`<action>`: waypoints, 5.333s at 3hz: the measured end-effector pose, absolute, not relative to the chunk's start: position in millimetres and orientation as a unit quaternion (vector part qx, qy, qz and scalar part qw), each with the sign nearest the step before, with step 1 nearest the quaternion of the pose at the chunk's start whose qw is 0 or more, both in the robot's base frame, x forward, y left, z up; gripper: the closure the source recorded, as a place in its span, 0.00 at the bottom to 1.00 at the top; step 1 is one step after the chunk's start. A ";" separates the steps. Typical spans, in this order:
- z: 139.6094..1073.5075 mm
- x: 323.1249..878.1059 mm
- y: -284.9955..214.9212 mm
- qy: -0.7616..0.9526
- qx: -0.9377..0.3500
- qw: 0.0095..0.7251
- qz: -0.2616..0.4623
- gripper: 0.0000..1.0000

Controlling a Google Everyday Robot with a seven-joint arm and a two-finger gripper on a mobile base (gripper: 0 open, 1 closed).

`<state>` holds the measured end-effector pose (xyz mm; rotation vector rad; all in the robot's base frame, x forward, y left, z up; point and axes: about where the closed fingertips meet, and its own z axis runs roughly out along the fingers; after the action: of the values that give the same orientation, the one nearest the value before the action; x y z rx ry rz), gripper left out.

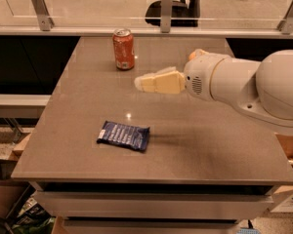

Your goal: Pick coke can

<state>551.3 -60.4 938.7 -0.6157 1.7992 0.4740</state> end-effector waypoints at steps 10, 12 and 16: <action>906.5 724.9 89.4 0.703 -0.270 0.613 0.239 0.00; 907.1 724.3 91.6 0.702 -0.271 0.613 0.240 0.18; 909.2 722.0 99.6 0.700 -0.275 0.613 0.243 1.00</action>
Offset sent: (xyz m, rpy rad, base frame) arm 0.0630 0.0797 -0.0270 0.0836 -0.0240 0.0380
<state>722.0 99.6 909.2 -0.6346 1.6137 0.5609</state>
